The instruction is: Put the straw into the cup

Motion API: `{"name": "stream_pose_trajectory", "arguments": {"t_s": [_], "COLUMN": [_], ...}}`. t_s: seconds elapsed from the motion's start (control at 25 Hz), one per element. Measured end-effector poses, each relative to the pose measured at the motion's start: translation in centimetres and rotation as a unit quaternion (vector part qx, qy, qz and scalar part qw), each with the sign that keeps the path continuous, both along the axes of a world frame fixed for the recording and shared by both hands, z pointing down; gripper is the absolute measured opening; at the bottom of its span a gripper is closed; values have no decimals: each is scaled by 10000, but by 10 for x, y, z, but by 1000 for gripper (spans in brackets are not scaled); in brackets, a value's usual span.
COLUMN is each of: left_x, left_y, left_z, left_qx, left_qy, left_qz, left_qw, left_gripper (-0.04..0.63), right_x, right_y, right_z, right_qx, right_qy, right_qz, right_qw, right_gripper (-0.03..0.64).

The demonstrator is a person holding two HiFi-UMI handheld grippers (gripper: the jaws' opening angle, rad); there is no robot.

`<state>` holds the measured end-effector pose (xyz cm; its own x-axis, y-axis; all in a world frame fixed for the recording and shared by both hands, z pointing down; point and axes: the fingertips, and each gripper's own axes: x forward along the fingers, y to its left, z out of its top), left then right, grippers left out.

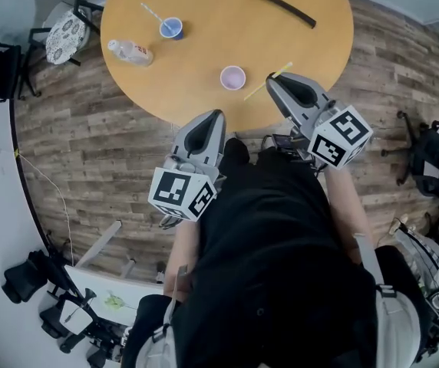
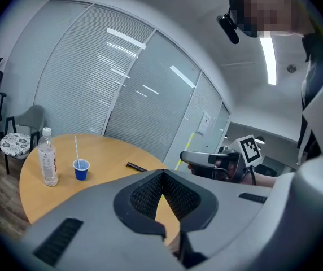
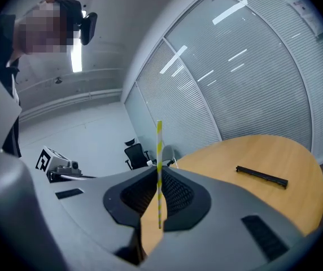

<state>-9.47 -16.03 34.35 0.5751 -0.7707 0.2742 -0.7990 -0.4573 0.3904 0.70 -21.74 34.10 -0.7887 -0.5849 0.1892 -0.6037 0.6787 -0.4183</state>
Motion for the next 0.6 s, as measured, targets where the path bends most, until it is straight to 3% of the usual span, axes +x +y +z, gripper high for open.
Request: {"name": "stream_pose_trajectory", "arguments": {"t_s": [0.6], "left_x": [-54], "left_y": [-16], "left_z": [14], "left_qx": [-154], "left_qy": [34], "left_qz": [-26], "left_qw": [9999], "left_gripper": [12], "right_x": [-29], "right_y": [-41], "right_z": [69], "right_qx": [-368], "right_qy": [545], "right_qz": [507], "right_qw": [9965], "right_gripper": [35]}}
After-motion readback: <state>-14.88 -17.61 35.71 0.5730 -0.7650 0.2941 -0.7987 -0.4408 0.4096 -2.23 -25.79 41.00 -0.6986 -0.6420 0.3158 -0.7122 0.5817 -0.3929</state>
